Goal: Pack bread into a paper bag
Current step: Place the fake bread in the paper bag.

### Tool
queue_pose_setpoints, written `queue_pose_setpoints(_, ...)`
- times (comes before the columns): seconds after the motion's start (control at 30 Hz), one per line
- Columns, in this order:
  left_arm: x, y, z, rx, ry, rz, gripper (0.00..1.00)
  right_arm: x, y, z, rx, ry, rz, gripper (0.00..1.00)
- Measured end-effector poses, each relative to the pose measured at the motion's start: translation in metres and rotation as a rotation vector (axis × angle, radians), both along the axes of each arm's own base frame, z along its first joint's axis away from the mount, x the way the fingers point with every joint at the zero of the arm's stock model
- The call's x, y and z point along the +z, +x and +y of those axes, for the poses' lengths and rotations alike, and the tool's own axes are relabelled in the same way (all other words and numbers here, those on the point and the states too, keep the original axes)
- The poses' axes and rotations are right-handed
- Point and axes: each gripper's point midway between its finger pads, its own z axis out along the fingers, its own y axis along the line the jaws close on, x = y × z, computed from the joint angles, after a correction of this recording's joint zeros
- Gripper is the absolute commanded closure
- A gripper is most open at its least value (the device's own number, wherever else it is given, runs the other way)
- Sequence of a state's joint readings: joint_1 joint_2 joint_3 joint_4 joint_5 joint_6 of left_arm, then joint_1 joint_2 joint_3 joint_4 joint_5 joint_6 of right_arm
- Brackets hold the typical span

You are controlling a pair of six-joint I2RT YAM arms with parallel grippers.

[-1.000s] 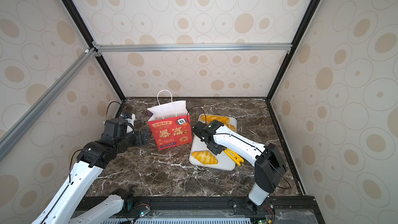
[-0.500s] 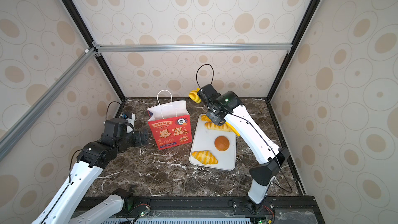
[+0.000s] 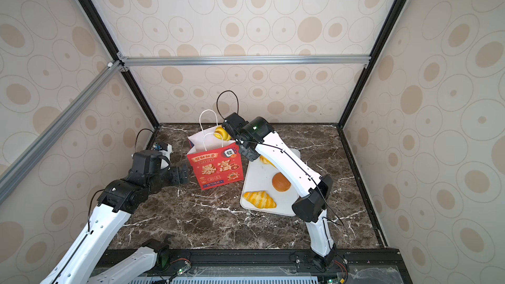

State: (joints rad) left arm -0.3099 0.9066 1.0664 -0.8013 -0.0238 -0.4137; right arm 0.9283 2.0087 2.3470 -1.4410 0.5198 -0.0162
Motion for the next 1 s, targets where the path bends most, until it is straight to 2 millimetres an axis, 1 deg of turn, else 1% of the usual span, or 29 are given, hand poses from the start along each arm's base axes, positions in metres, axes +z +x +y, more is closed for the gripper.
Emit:
queue_pose_setpoints(0.27,0.0,0.0,0.0,-0.001,0.0,0.0,0.01,0.0,-0.01,0.005,0.012,-0.016,-0.003,0.92)
queue_pose_setpoints(0.37,0.0,0.0,0.0,-0.001,0.001,0.0,0.01,-0.001,-0.016,0.009,0.016,-0.021,-0.003,0.92)
queue_pose_setpoints(0.43,0.0,0.0,0.0,-0.002,0.001,-0.001,0.01,-0.006,-0.023,0.014,0.027,-0.032,0.0,0.92)
queue_pose_setpoints(0.57,0.0,0.0,0.0,-0.002,0.002,-0.001,0.01,-0.024,-0.038,0.022,0.053,-0.063,0.023,0.91)
queue_pose_setpoints(0.7,0.0,0.0,0.0,-0.003,0.002,-0.001,0.01,-0.036,-0.041,0.025,0.05,-0.075,0.032,0.91)
queue_pose_setpoints(0.8,0.0,0.0,0.0,-0.003,0.002,0.0,0.01,-0.036,-0.039,0.024,0.041,-0.075,0.024,0.85)
queue_pose_setpoints(0.87,0.0,0.0,0.0,-0.003,0.002,0.0,0.02,-0.035,-0.036,0.024,0.036,-0.077,0.011,0.8)
queue_pose_setpoints(0.9,0.0,0.0,0.0,-0.003,0.002,0.0,0.01,-0.034,-0.036,0.023,0.034,-0.078,0.007,0.77)
queue_pose_setpoints(0.97,0.0,0.0,0.0,-0.002,0.002,0.0,0.01,-0.033,-0.035,0.022,0.032,-0.082,-0.004,0.65)
queue_pose_setpoints(1.0,0.0,0.0,0.0,-0.003,0.002,-0.001,0.01,-0.031,-0.034,0.022,0.031,-0.083,-0.01,0.64)
